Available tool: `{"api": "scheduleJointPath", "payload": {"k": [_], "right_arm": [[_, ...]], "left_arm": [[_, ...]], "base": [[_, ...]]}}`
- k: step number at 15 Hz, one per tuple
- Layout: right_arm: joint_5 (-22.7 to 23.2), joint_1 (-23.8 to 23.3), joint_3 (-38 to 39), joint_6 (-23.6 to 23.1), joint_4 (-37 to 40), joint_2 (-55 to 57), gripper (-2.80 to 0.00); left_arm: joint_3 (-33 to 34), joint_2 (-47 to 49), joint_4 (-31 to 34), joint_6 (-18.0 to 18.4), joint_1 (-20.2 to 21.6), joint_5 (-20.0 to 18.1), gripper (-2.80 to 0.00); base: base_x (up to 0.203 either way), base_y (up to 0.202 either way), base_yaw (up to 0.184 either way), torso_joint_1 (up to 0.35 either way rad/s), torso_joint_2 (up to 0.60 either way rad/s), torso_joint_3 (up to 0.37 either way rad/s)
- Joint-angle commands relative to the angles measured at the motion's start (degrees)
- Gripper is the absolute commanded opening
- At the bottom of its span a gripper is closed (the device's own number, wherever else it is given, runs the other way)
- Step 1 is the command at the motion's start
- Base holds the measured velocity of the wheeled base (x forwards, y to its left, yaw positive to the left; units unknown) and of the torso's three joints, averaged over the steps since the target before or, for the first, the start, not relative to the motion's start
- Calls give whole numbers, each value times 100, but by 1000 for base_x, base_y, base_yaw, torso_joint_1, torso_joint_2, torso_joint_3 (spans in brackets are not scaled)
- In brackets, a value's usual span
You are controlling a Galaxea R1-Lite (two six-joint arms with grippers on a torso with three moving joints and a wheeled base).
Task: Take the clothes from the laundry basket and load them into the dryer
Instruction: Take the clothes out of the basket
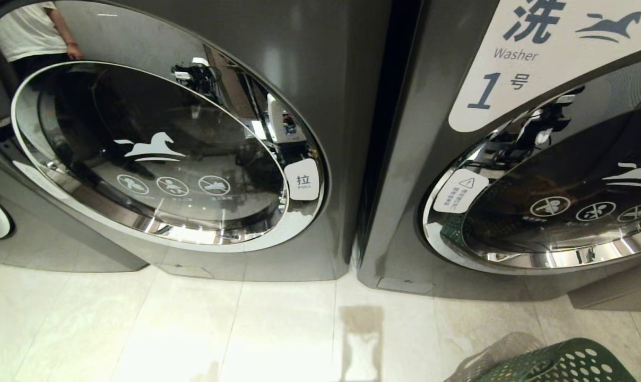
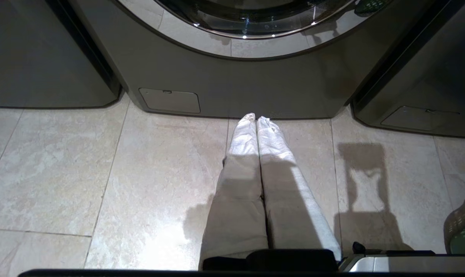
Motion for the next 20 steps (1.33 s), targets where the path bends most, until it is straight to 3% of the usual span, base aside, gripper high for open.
{"api": "scheduleJointPath", "payload": {"k": [1, 15, 17, 20], "right_arm": [[0, 1, -6, -9, 4, -9, -280], [-39, -23, -94, -88, 262, 91, -280], [-49, -25, -434, -35, 483, 687, -280], [-343, -80, -928, 247, 588, 2653, -280]], "left_arm": [[1, 9, -3, -5, 0, 3, -280], [0, 9, -3, 4, 0, 0, -280], [7, 9, -3, 4, 0, -4, -280], [6, 9, -3, 4, 0, -4, -280]], "base": [[0, 0, 0, 6, 2, -88], [0, 0, 0, 1, 0, -3], [0, 0, 0, 0, 0, 0], [0, 0, 0, 0, 0, 0]]}}
